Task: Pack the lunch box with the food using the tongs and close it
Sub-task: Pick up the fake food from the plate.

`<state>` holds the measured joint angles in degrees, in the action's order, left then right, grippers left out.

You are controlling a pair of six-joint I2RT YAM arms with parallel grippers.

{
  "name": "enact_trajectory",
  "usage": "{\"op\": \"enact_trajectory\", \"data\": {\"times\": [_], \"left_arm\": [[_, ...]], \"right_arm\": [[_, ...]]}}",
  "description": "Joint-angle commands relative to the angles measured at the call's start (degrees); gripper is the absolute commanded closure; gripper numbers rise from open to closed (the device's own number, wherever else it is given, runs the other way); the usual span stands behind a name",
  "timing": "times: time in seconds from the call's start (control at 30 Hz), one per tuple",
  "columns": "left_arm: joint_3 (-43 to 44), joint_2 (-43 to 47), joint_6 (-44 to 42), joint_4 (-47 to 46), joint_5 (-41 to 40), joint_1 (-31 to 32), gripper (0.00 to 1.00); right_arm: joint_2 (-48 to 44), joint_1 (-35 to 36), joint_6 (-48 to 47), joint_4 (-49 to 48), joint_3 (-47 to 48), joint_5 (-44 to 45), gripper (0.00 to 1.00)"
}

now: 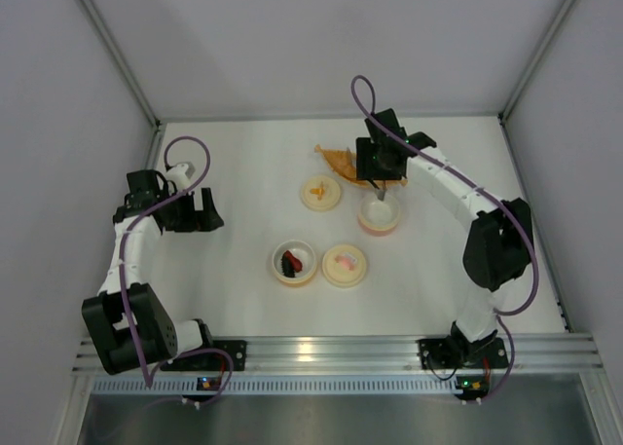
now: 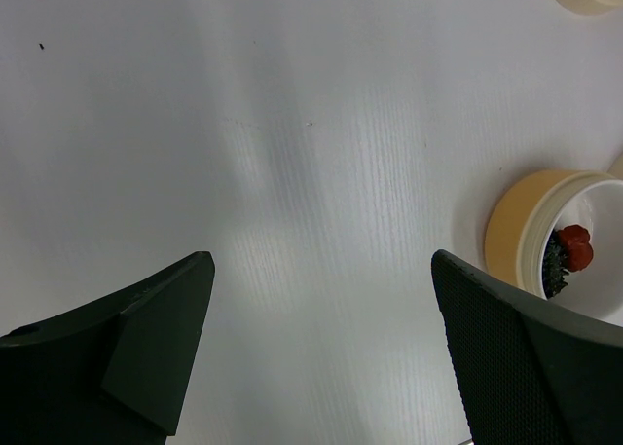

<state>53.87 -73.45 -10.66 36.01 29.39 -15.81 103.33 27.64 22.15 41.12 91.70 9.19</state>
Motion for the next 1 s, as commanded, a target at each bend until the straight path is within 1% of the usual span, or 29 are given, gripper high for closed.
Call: {"op": "enact_trajectory", "data": {"times": [0.0, 0.33, 0.7, 0.8, 0.97], "left_arm": [[-0.43, -0.11, -0.77, -2.35, 0.76, -0.53, 0.02], [-0.78, -0.47, -1.21, -2.61, 0.93, -0.89, 0.02], [-0.61, -0.99, -1.56, -2.79, 1.02, -1.41, 0.02], [-0.34, -1.34, -1.47, -2.79, 1.11, -1.41, 0.02], [-0.34, -1.52, -1.47, -2.79, 1.02, -1.41, 0.02]], "right_arm": [[0.73, -0.48, 0.87, -3.24, 3.22, 1.36, 0.39], [4.60, -0.39, 1.23, -2.72, 5.59, 0.74, 0.40], [6.80, -0.48, 1.84, -2.28, 5.68, -0.75, 0.41], [7.32, -0.48, 1.75, -2.28, 5.59, -0.84, 0.42], [7.77, -0.48, 1.75, -2.10, 6.03, -1.46, 0.47]]}}
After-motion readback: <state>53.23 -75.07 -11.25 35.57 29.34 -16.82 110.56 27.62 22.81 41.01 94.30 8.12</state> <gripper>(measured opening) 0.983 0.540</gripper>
